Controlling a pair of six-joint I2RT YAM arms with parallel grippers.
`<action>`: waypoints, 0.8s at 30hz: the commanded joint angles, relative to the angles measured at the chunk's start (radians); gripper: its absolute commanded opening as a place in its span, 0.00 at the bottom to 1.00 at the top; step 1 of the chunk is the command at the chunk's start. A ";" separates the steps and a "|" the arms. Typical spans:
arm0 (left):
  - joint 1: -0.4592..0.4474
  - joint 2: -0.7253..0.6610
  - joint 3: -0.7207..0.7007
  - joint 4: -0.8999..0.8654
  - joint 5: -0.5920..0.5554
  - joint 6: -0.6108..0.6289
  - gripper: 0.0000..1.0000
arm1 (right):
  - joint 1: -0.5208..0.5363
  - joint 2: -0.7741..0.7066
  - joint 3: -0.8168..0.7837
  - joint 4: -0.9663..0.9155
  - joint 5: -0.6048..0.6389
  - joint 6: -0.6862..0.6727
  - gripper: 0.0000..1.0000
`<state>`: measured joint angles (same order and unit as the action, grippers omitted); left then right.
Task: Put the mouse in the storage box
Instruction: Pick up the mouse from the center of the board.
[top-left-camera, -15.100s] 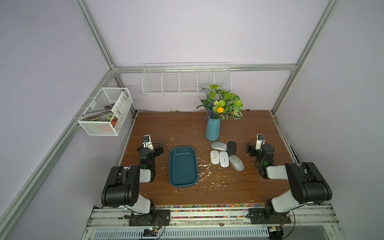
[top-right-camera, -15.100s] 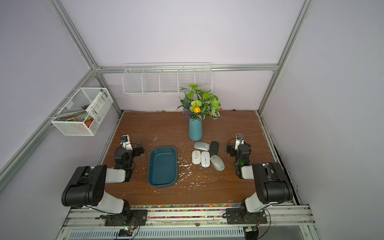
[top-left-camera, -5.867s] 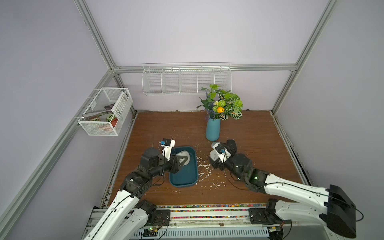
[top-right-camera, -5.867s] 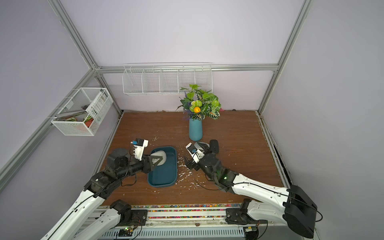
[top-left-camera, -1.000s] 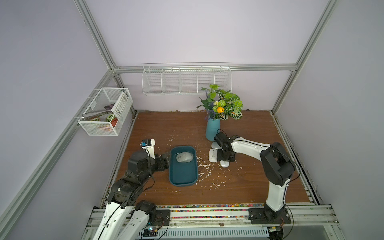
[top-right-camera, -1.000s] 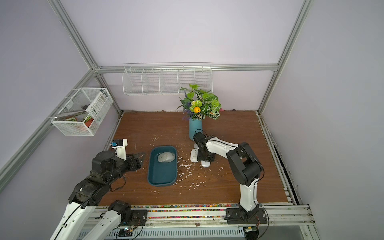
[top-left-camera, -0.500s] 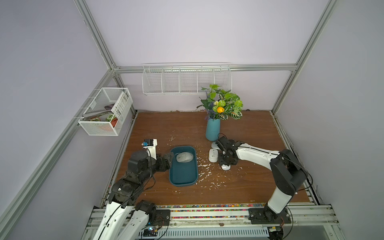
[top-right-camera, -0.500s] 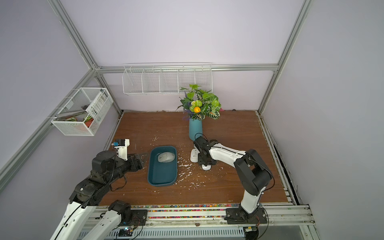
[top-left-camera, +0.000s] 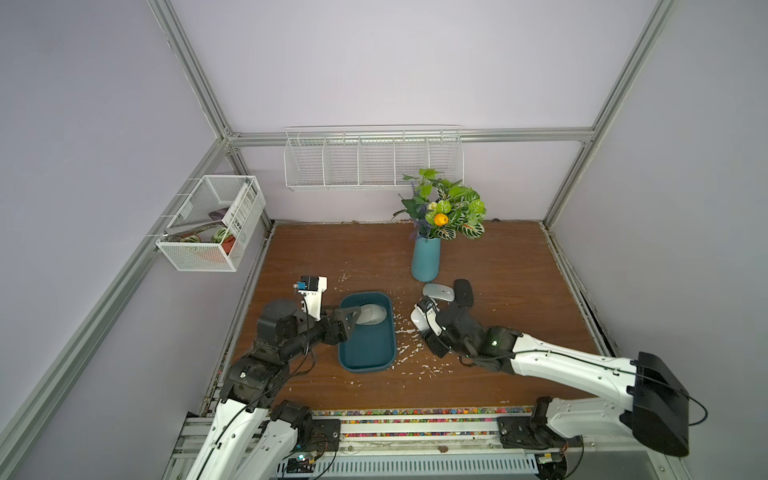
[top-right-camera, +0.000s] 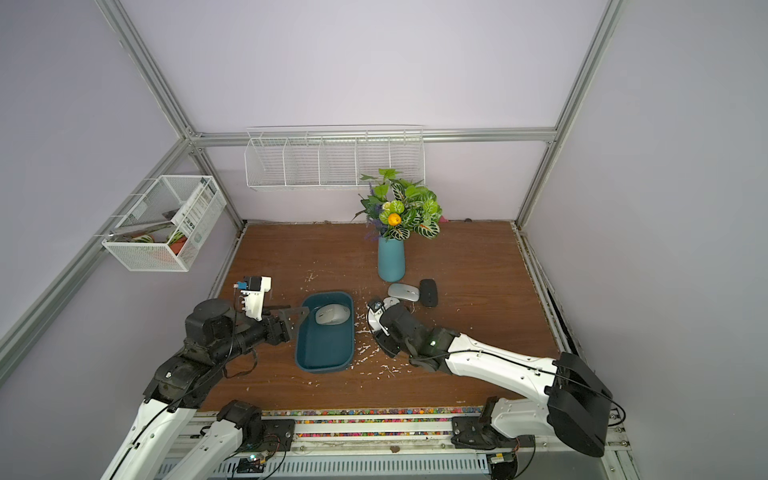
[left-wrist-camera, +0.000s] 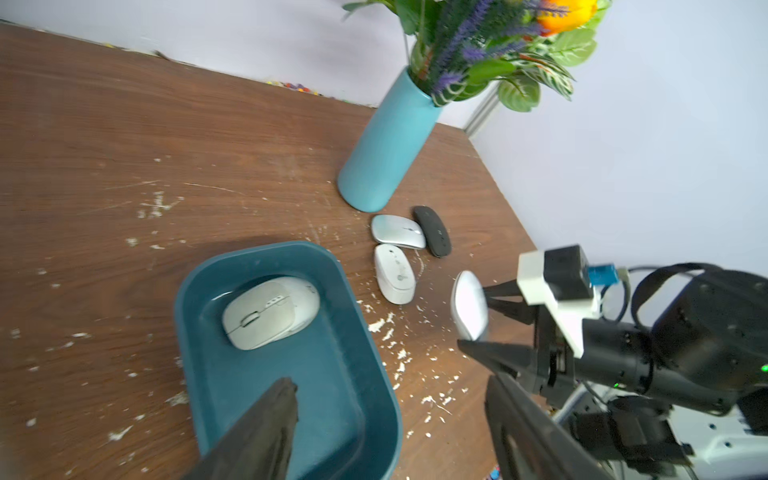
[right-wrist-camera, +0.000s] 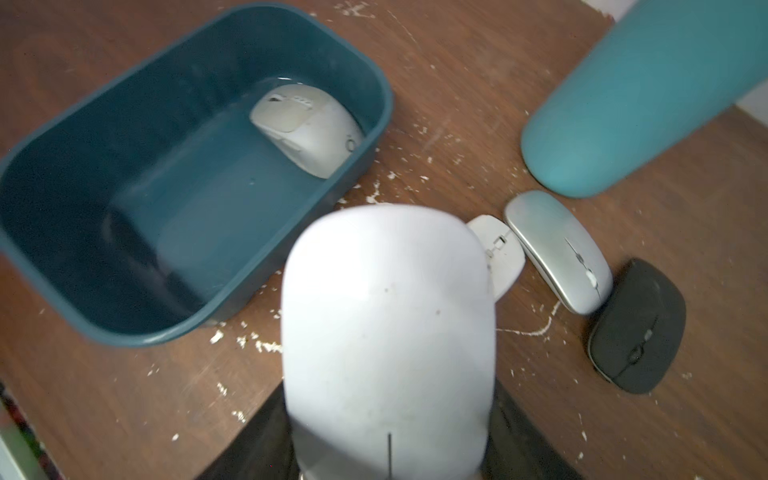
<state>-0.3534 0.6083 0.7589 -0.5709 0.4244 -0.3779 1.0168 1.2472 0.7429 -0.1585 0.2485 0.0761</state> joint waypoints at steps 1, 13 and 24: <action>0.002 0.013 -0.031 0.091 0.159 -0.028 0.76 | 0.053 -0.056 -0.073 0.189 -0.056 -0.194 0.58; -0.012 0.128 -0.119 0.273 0.367 -0.163 0.75 | 0.117 -0.135 -0.153 0.243 -0.157 -0.297 0.59; -0.165 0.224 -0.191 0.423 0.348 -0.253 0.73 | 0.117 -0.139 -0.161 0.251 -0.161 -0.299 0.59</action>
<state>-0.5026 0.8249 0.5682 -0.2028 0.7681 -0.6098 1.1282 1.1290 0.5957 0.0551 0.0994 -0.2108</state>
